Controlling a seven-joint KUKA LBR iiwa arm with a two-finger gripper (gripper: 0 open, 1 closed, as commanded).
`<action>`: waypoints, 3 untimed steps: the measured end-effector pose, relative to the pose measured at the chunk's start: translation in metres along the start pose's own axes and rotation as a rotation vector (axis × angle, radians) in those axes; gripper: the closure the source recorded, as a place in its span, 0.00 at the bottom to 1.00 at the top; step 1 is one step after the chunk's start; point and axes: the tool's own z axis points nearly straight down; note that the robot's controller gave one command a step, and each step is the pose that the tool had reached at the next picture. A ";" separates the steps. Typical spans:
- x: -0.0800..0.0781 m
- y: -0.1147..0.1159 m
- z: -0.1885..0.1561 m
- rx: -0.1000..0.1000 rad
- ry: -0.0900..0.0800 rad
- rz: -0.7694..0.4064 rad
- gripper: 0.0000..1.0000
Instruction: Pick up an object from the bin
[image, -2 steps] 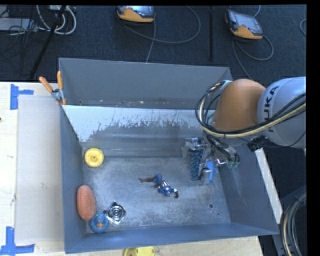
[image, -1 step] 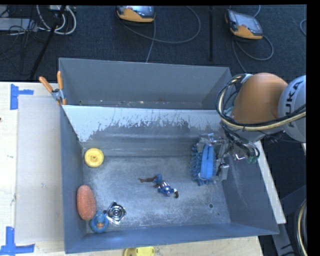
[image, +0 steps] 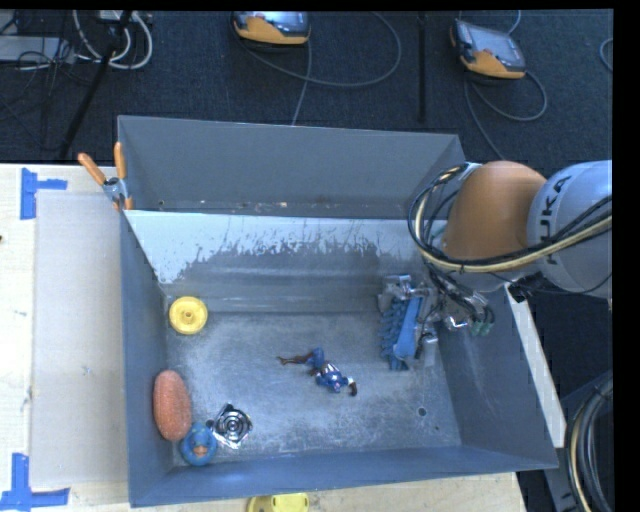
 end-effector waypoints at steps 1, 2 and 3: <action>-0.002 -0.031 0.015 -0.003 0.003 -0.035 0.00; 0.006 -0.046 0.014 -0.001 0.002 0.142 0.00; 0.009 -0.044 0.015 -0.002 0.004 0.209 1.00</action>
Offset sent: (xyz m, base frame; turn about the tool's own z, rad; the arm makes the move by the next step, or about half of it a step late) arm -0.0033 -0.0449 -0.0142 0.2761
